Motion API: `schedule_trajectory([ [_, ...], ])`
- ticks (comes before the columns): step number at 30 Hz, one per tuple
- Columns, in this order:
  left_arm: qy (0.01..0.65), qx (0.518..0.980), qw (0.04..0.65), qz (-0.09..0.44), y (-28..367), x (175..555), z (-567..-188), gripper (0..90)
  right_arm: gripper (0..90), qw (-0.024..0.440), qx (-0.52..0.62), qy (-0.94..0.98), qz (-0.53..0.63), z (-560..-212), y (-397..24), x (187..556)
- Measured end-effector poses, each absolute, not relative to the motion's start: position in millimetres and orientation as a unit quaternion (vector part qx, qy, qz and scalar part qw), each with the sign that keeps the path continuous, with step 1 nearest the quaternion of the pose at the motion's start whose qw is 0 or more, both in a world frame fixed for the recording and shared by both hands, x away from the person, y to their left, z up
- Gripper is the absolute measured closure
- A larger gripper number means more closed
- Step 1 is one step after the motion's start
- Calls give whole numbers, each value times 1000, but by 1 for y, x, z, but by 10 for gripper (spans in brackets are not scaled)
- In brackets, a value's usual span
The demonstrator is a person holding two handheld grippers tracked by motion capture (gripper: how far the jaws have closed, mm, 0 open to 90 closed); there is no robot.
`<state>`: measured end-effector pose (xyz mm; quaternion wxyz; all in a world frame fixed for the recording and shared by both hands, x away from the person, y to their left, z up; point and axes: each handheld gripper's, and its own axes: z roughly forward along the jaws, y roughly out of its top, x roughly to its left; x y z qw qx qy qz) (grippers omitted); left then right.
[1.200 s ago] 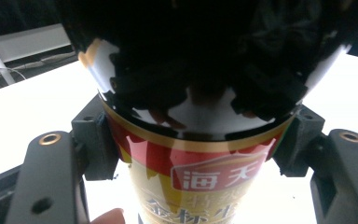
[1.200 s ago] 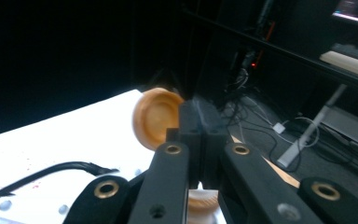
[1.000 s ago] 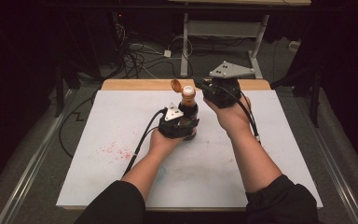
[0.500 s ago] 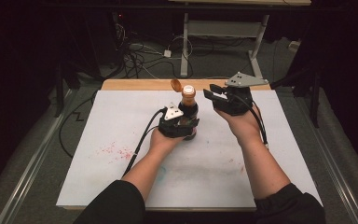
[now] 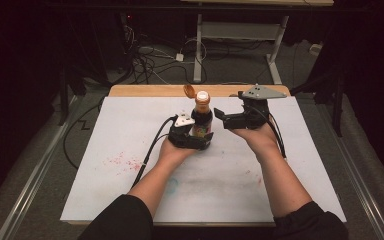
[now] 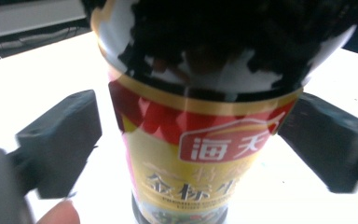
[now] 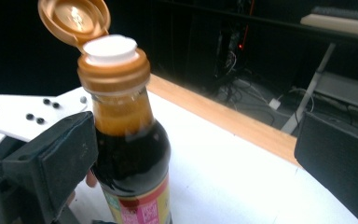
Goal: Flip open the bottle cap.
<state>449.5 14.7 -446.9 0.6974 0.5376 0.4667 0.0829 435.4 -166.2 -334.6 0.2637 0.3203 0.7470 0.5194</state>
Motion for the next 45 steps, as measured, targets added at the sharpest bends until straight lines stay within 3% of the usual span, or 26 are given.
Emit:
schedule_trajectory([
  [7, 474, 561, 673, 82, 29, 445, -451, 0, 2, 273, 324, 744, 516, -348, -171, 433],
  [8, 452, 609, 646, 93, 38, 443, -454, 0, 2, 275, 327, 742, 517, -350, -172, 433],
  [12, 476, 584, 652, 83, 41, 439, -461, 0, 2, 283, 331, 746, 504, -364, -174, 432],
  [26, 487, 603, 625, 88, 74, 421, -486, 0, 2, 257, 362, 759, 476, -435, -187, 425],
  [38, 485, 589, 637, 112, 122, 380, -487, 0, 3, 266, 359, 758, 476, -458, -208, 386],
  [42, 435, 670, 584, 142, 158, 364, -486, 0, 3, 266, 363, 755, 478, -464, -218, 372],
  [45, 420, 696, 559, 163, 177, 354, -487, 0, 3, 266, 370, 751, 478, -469, -225, 362],
])
